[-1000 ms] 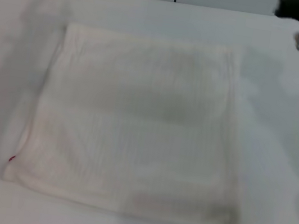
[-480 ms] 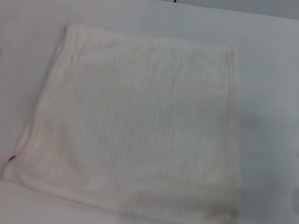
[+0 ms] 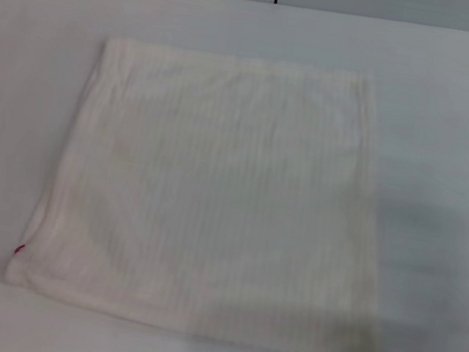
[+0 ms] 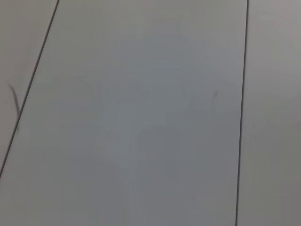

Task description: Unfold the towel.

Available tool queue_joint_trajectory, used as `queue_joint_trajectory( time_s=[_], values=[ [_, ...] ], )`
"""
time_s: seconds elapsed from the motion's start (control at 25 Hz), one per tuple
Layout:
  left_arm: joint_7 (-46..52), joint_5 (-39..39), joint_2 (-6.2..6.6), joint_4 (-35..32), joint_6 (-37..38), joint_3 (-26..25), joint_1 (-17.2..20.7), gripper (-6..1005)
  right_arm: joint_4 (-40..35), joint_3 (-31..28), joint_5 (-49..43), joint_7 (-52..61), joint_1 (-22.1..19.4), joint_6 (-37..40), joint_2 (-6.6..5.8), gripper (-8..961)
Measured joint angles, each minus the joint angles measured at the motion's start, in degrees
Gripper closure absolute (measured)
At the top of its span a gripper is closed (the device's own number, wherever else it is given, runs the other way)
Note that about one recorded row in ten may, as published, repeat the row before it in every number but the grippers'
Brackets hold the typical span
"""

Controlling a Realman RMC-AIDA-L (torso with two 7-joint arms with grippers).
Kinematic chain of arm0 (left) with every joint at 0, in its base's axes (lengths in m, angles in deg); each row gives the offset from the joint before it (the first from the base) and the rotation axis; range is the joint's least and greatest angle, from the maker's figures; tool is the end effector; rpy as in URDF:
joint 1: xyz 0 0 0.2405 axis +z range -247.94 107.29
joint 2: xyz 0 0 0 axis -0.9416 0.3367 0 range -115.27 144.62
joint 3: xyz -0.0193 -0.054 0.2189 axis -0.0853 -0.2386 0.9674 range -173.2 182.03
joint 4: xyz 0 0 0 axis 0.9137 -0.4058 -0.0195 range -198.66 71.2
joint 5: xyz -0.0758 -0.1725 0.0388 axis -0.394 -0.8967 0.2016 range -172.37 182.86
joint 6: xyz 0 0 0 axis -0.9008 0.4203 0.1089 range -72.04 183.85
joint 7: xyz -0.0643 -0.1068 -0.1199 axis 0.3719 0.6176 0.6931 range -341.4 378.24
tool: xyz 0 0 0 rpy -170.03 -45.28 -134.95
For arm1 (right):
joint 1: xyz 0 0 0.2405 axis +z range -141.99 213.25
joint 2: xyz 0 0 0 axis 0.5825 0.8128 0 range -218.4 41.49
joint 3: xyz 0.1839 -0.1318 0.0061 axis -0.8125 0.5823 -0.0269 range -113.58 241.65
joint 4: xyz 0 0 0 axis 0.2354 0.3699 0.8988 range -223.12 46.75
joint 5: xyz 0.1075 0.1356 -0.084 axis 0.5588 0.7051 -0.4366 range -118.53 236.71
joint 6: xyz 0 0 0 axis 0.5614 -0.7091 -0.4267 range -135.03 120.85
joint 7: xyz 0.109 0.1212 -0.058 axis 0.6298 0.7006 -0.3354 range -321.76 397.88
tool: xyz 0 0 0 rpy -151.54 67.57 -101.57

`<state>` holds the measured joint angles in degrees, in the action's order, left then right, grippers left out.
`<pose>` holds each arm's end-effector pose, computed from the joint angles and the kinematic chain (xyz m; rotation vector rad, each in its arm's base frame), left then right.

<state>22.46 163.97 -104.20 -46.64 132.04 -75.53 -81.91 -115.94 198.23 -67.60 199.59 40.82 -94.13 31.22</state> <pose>-0.3115 0.2941 0.0647 -1.3746 -0.3792 -0.6872 0.2730 0.2551 0.0382 -1.2950 0.2271 0.6447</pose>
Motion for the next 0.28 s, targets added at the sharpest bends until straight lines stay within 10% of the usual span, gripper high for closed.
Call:
queue_joint_trajectory(
  time_s=[0.28],
  values=[
    [0.2, 0.2, -0.16, -0.1, 1.6, 0.1, 1.1, 202, 0.9, 1.5, -0.1, 0.0, 0.3, 0.4, 0.03, 286]
  ],
)
